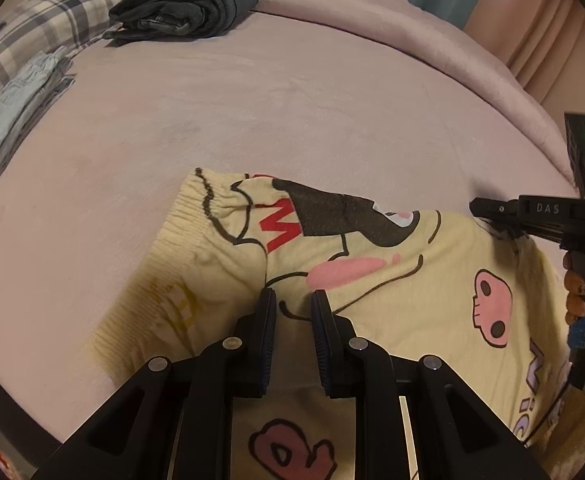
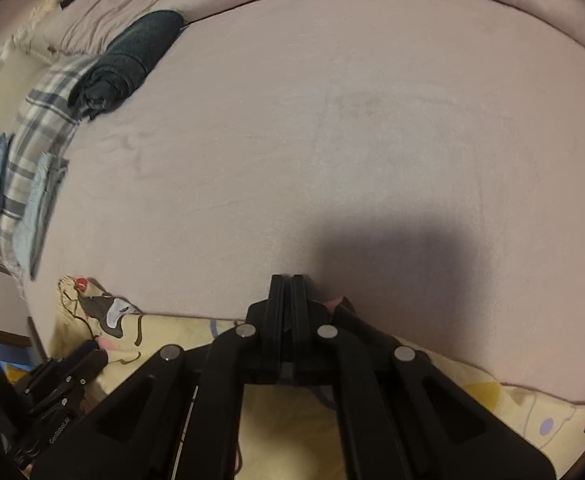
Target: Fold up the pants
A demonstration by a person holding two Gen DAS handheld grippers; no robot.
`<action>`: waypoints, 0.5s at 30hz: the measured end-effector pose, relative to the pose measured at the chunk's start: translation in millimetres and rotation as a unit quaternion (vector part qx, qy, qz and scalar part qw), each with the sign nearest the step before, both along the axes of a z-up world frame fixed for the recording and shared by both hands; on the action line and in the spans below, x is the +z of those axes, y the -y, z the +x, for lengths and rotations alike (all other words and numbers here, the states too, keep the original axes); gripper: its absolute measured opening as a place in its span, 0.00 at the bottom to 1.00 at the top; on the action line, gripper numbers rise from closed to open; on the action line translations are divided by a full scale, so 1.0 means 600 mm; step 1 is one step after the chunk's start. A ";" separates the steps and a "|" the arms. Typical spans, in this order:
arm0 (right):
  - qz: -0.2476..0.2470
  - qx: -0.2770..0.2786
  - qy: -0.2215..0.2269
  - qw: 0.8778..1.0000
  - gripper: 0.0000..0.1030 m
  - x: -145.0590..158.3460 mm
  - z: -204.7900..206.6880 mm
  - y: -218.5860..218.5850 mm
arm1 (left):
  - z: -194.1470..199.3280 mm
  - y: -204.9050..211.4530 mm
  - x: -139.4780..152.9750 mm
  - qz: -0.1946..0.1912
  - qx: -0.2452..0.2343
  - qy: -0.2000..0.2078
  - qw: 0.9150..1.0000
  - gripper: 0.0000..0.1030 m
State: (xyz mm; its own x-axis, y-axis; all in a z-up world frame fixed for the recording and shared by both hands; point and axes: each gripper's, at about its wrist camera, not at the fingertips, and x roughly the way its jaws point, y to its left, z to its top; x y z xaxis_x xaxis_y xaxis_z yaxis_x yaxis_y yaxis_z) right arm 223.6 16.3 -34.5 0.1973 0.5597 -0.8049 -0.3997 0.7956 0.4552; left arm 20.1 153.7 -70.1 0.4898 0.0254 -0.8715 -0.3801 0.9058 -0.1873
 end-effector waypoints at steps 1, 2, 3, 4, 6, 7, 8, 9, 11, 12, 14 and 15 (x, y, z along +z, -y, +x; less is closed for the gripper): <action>-0.001 -0.003 0.003 1.000 0.00 -0.001 0.001 0.005 | -0.006 -0.006 0.001 -0.008 0.001 0.002 1.000 0.21; -0.001 -0.007 0.006 1.000 0.00 0.000 0.001 0.007 | -0.008 -0.013 0.002 -0.017 0.004 0.003 1.000 0.21; 0.000 -0.011 0.008 1.000 0.00 0.004 0.001 0.015 | -0.011 -0.021 0.007 -0.029 0.008 0.003 1.000 0.21; 0.007 -0.011 0.009 1.000 0.05 0.008 -0.003 0.020 | -0.009 -0.027 0.014 -0.035 0.010 0.001 0.999 0.21; 0.016 0.003 0.018 1.000 0.10 0.023 -0.009 0.024 | -0.016 -0.039 0.035 -0.036 0.015 0.010 0.999 0.21; 0.013 0.011 0.024 1.000 0.21 0.030 -0.011 0.021 | -0.019 -0.043 0.045 -0.029 0.018 0.017 0.999 0.21; 0.007 0.019 0.035 0.999 0.28 0.039 -0.015 0.024 | -0.019 -0.050 0.060 -0.016 0.023 0.028 0.999 0.21; 0.003 0.020 0.042 0.999 0.47 0.045 -0.017 0.028 | -0.019 -0.054 0.068 -0.005 0.027 0.034 0.999 0.21; -0.006 0.012 0.054 0.998 0.60 0.053 -0.017 0.035 | -0.005 -0.070 0.080 0.022 0.043 0.031 0.998 0.27; -0.007 0.009 0.056 0.998 0.59 0.054 -0.015 0.040 | 0.000 -0.077 0.080 0.027 0.049 0.029 0.998 0.42; -0.007 0.007 0.044 0.999 0.59 0.046 -0.009 0.048 | 0.020 -0.096 0.073 0.030 0.068 0.018 0.997 0.59; -0.006 0.007 0.031 0.999 0.59 0.036 -0.005 0.052 | 0.026 -0.101 0.067 0.030 0.068 0.013 0.997 0.59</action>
State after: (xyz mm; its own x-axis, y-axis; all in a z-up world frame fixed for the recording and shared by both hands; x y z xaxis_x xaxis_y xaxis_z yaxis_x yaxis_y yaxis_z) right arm 220.4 -14.8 -12.9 0.2394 0.5523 -0.7985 -0.4380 0.7954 0.4188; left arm 35.4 214.4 -29.6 0.5007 0.1446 -0.8535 -0.4967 0.8555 -0.1464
